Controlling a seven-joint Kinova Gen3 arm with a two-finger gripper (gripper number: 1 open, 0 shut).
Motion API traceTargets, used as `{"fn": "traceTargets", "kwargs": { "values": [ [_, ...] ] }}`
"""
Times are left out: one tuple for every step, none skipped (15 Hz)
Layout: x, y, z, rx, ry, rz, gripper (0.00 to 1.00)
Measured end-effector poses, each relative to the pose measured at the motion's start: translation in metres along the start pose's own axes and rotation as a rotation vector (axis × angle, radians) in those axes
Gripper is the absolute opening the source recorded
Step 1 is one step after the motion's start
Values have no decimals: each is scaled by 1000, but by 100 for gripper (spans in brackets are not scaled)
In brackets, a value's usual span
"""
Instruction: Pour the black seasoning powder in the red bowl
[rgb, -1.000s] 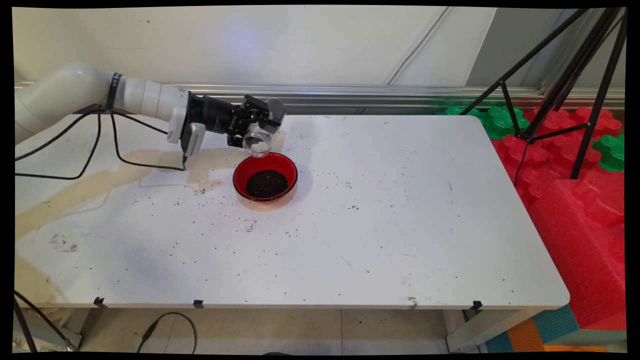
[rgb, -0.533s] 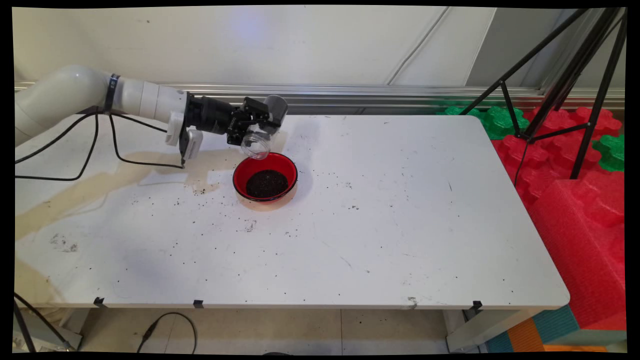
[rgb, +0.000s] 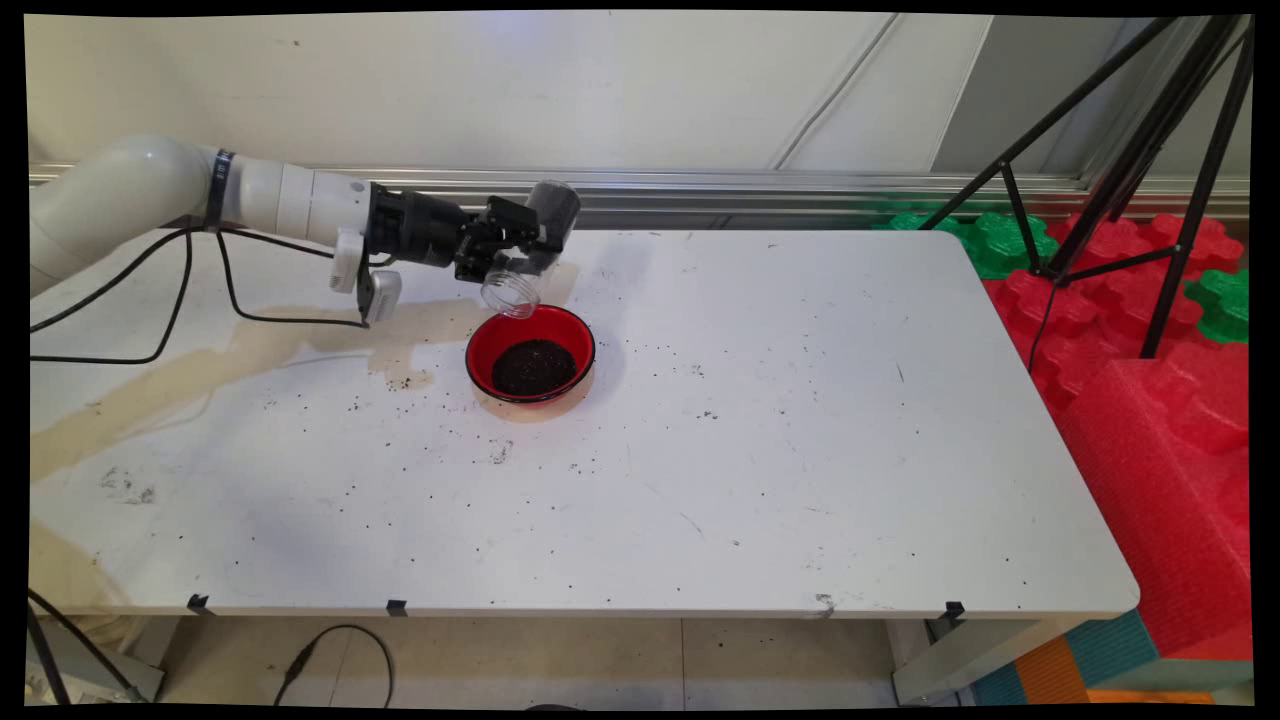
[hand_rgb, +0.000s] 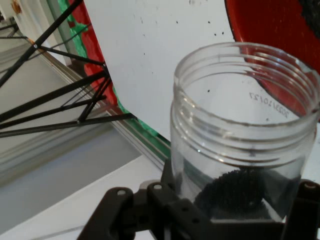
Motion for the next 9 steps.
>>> {"fn": "traceTargets", "kwargs": {
  "values": [
    [0, -1, 0, 3, -2, 18, 0],
    [1, -1, 0, 7, -4, 36, 0],
    [1, -2, 0, 11, -5, 51, 0],
    [2, -3, 0, 14, -7, 67, 0],
    [3, -3, 0, 18, -9, 83, 0],
    [3, -4, 0, 21, -11, 96, 0],
    [3, -4, 0, 22, -11, 103, 0],
    [4, -5, 0, 25, -13, 116, 0],
    [4, -5, 0, 28, -15, 128, 0]
  ]
}}
